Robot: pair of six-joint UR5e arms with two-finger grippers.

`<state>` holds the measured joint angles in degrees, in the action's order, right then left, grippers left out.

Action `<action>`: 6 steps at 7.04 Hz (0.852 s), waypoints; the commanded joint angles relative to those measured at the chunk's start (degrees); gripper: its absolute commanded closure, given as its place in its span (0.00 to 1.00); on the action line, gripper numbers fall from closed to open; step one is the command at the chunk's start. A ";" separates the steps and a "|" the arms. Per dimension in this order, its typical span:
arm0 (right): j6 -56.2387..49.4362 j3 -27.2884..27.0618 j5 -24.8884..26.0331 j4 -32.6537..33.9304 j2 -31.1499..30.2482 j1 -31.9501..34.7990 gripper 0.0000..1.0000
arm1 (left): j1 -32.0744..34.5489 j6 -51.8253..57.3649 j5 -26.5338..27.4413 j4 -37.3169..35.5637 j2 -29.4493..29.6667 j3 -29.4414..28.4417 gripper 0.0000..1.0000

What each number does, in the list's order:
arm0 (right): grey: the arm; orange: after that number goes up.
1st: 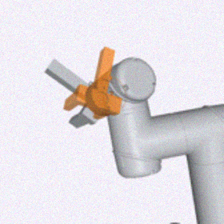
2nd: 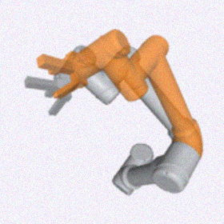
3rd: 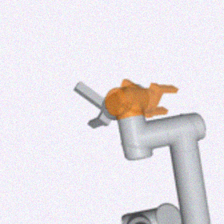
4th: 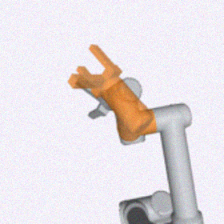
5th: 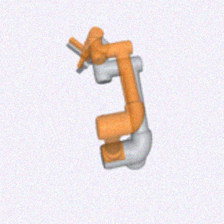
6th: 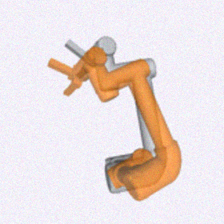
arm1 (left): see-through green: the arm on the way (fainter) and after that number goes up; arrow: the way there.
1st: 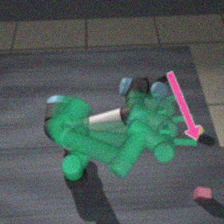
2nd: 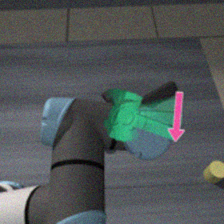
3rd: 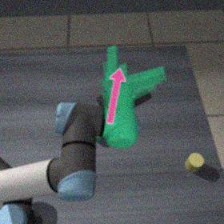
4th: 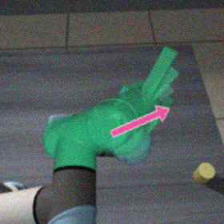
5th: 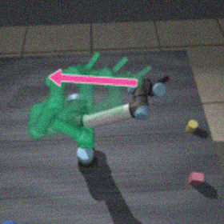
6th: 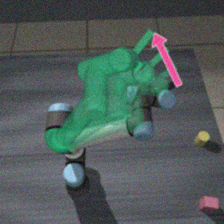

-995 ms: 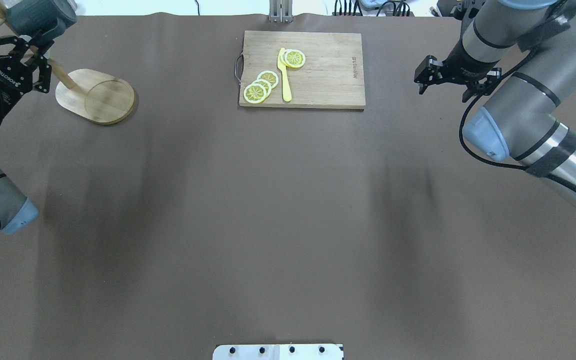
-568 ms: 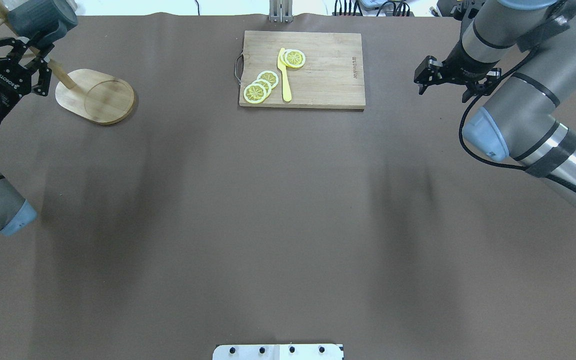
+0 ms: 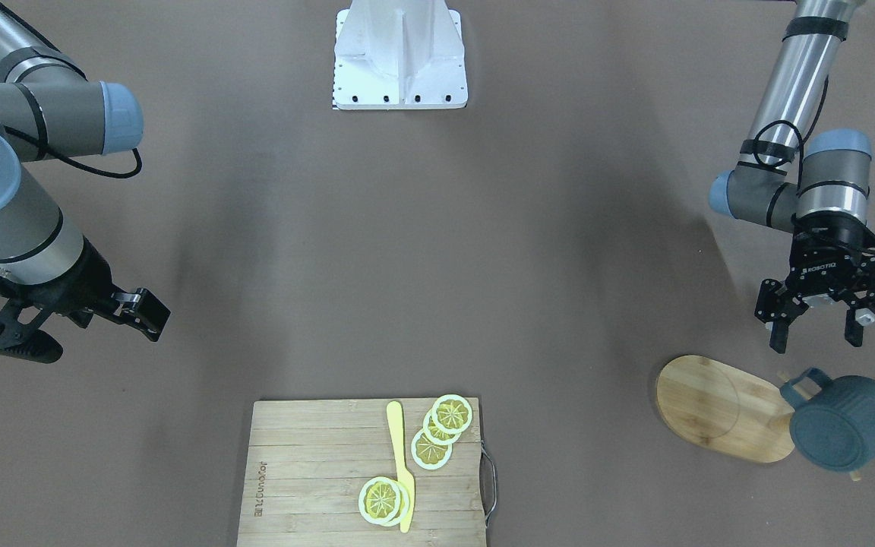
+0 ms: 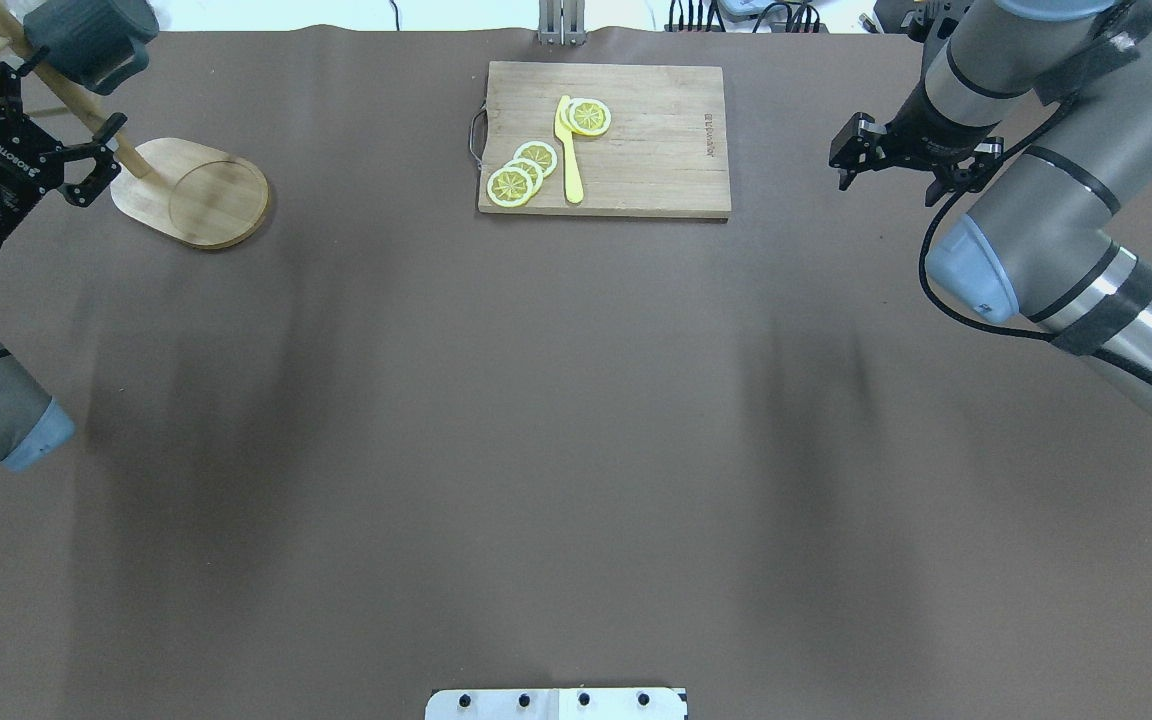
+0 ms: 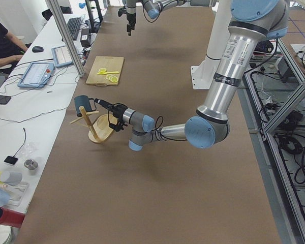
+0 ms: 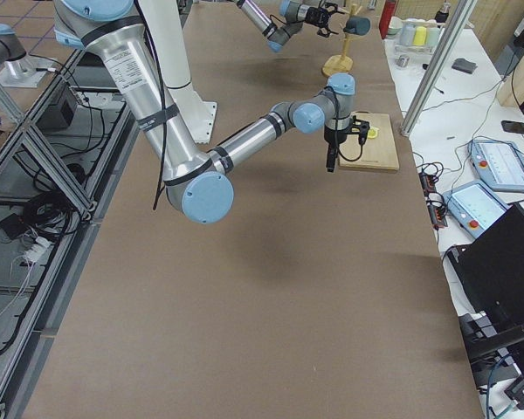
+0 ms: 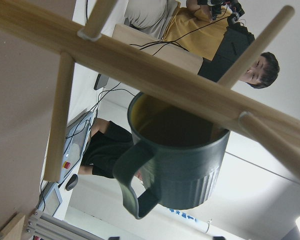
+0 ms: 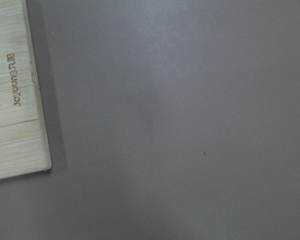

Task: Hang cup on storage rack
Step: 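Hook the mug handle onto the rack peg with the left gripper, then open the left gripper and withdraw it while the right arm retreats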

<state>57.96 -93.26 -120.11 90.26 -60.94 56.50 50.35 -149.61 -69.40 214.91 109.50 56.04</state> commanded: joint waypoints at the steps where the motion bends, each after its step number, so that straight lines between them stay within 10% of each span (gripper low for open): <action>1: -0.48 0.01 -0.12 0.00 -0.49 0.10 0.01 | 0.01 0.54 -0.03 -0.37 -3.73 6.41 0.02; 6: -3.62 -0.87 -0.82 0.09 -6.80 2.98 0.00 | 0.10 5.60 0.06 -0.81 -16.48 23.10 0.02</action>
<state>56.37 -93.84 -120.89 90.28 -65.44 58.19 50.41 -147.71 -69.35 214.18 96.70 73.54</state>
